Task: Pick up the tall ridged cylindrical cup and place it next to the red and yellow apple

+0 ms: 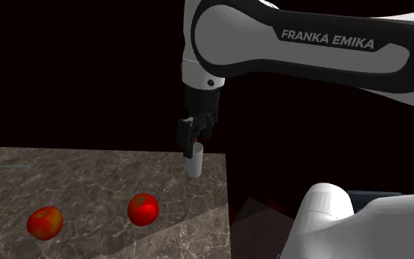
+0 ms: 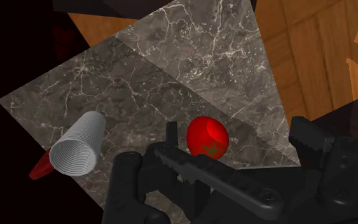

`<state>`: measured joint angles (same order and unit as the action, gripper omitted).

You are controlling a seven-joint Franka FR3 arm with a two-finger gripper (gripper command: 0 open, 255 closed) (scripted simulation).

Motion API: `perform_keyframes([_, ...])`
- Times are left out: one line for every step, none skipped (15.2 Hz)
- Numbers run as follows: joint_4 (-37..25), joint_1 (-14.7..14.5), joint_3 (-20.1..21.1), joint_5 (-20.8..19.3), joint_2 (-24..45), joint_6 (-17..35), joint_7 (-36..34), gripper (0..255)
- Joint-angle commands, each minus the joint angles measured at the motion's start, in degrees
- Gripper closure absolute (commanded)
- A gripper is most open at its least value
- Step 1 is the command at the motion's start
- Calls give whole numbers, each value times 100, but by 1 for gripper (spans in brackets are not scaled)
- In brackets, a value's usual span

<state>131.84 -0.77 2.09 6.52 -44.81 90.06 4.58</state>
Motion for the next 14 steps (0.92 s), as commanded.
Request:
perform_keyframes([0,0,0,0,0,0,0,0])
perform_keyframes([100,19,-41,-71,65,168,102,0])
perform_keyframes([193,39,-83,-140,139,338,201,0])
perform_keyframes([279,60,-125,-209,220,510,299,0])
perform_keyframes([358,82,-168,-277,308,684,395,0])
perform_keyframes([430,105,-210,-344,405,859,488,0])
perform_keyframes([494,127,-254,-410,509,1036,580,0])
perform_keyframes([550,150,-298,-476,620,1215,669,0])
perform_keyframes([599,175,-342,-539,740,1394,757,0])
perform_keyframes([639,199,-386,-602,866,1573,842,0])
perform_keyframes([672,222,-430,-664,1000,1753,926,0])
perform_keyframes([697,247,-474,-724,1140,1933,1008,0])
perform_keyframes([713,272,-518,-782,1288,2113,1088,0])
perform_keyframes([722,294,-563,-840,1441,2291,1166,0])
